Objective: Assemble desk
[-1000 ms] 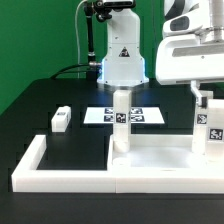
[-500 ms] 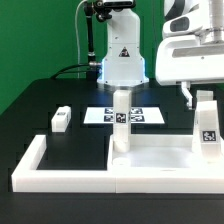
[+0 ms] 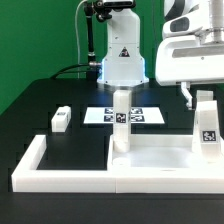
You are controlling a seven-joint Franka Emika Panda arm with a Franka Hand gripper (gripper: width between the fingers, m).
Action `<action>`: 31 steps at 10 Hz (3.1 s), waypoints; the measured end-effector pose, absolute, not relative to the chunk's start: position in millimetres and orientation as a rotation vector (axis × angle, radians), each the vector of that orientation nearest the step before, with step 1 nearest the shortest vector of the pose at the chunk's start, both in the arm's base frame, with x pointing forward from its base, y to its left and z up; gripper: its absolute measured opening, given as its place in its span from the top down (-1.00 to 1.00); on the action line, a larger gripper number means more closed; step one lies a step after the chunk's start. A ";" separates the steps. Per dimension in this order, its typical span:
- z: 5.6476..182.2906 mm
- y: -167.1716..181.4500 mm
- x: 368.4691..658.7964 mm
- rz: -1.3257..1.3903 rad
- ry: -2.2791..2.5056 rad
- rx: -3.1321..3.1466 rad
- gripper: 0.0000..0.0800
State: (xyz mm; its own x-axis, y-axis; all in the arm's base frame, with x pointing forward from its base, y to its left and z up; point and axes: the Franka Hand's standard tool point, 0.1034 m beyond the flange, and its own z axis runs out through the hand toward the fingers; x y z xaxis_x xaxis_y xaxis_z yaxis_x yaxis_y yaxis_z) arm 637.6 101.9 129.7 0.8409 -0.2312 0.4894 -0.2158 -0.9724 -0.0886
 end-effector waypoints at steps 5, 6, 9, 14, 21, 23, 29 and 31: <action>147.4 75.4 636.1 -0.694 0.328 -3.032 -0.62; 151.9 66.9 638.1 -0.697 0.337 -3.028 -0.62; 160.9 50.9 640.3 -0.364 0.382 -3.080 -0.62; 169.5 64.2 664.2 -0.023 0.465 -3.088 -0.62; 125.8 88.0 657.4 -0.059 0.535 -3.086 -0.62; 122.1 87.8 654.5 -0.054 0.536 -3.089 -0.62; 121.6 87.4 654.9 -0.054 0.744 -3.040 0.27; 121.5 87.4 654.8 -0.052 0.901 -2.995 0.27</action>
Offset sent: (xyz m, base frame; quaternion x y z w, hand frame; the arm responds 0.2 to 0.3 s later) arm -0.0079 -0.0140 0.0267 0.0446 -0.0712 0.0280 0.9961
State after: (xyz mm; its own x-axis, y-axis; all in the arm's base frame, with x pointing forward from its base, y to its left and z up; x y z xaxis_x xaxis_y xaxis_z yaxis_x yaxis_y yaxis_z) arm 654.8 87.4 121.5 0.8336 -0.5516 0.0279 -0.5512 -0.8341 -0.0224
